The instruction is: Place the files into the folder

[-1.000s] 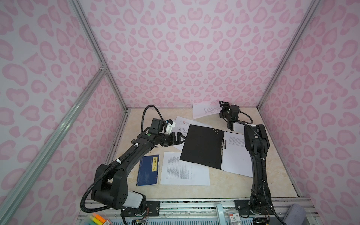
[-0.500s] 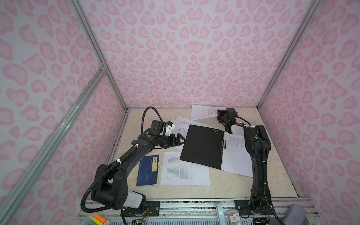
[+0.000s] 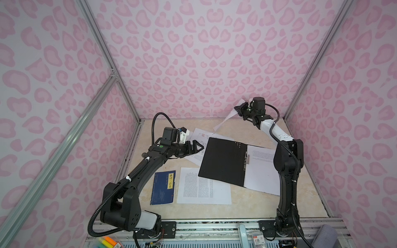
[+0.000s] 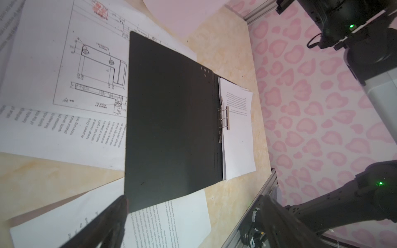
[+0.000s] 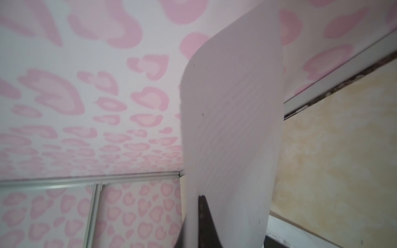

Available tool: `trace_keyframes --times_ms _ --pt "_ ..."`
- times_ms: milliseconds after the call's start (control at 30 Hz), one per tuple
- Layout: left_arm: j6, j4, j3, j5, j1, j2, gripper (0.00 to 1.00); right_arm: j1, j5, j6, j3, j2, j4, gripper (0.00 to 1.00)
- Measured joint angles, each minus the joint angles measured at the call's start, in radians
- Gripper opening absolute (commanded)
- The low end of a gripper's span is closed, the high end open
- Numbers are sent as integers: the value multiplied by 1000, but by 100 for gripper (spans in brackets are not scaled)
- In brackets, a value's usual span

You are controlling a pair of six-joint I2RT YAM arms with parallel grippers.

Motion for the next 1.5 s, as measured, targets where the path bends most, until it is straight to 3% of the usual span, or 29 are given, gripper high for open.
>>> trace_keyframes --times_ms 100,200,433,633,933,1167,1300,1500 --pt "-31 19 31 -2 20 20 98 27 -114 -193 111 -11 -236 0" --pt "-58 35 60 -5 38 42 98 57 -222 -343 116 -60 -406 0" --pt "-57 37 133 6 17 127 98 55 -348 -555 -121 -268 -593 0" --pt "-32 19 123 7 -23 140 98 -28 -423 -468 -466 -446 -451 0" --pt "4 -14 138 -1 -56 170 98 -59 -451 -421 -579 -586 -404 0" --pt "9 -17 200 -1 -85 226 98 14 -467 -359 -586 -672 -343 0" --pt "9 -18 213 -1 -103 243 98 -12 -441 -394 -668 -684 -395 0" --pt "15 -25 218 0 -156 286 98 -101 -281 -573 -713 -638 -589 0"
